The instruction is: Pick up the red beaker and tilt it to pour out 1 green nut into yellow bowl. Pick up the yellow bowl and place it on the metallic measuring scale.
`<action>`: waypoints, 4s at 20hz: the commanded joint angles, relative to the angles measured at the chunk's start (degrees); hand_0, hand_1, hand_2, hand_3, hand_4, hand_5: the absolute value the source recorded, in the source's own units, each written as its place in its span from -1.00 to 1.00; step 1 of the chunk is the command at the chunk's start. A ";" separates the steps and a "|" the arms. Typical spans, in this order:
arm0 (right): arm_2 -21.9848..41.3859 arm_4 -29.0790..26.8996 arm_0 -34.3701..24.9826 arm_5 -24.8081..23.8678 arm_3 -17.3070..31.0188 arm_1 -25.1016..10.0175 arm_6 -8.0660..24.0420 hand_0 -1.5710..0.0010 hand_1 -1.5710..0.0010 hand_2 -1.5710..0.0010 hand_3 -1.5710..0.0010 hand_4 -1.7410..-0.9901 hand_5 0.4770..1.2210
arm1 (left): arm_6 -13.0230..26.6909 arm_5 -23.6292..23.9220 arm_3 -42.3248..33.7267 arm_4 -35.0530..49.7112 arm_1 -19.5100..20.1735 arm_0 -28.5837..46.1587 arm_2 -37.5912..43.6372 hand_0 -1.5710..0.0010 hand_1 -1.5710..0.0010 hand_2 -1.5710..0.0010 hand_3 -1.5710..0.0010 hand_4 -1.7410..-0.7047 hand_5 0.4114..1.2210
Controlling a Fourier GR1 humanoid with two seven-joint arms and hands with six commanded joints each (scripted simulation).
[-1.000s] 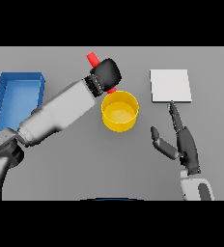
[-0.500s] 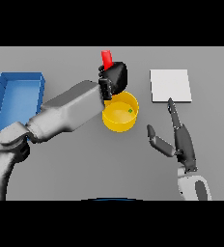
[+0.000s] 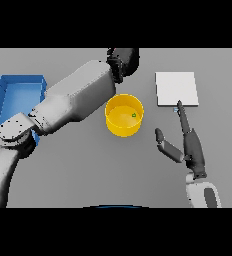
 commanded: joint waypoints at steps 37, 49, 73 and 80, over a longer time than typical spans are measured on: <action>0.57 0.11 -1.78 0.52 2.56 0.06 1.37 1.00 1.00 1.00 1.00 0.94 -0.54 | 33.20 34.64 -17.70 71.96 27.65 42.21 49.63 -1.00 -1.00 -1.00 -0.88 -1.00 1.00; 0.24 0.55 -1.41 -0.28 2.19 -0.24 0.19 1.00 1.00 1.00 1.00 0.93 -0.58 | 41.40 38.62 -33.75 72.43 30.40 54.25 45.40 -1.00 -1.00 -0.99 -0.96 -0.34 0.08; 10.15 15.70 -19.83 15.41 7.92 -16.77 6.13 1.00 1.00 1.00 1.00 0.51 -0.47 | 35.02 33.61 -32.97 71.61 30.78 54.49 42.56 0.98 0.99 0.99 0.99 0.94 -0.34; 20.28 26.39 -31.86 22.44 15.40 -22.48 -0.04 1.00 1.00 1.00 1.00 0.37 -0.40 | 35.19 33.04 -32.74 71.91 31.53 54.83 42.71 1.00 1.00 1.00 1.00 0.93 -0.29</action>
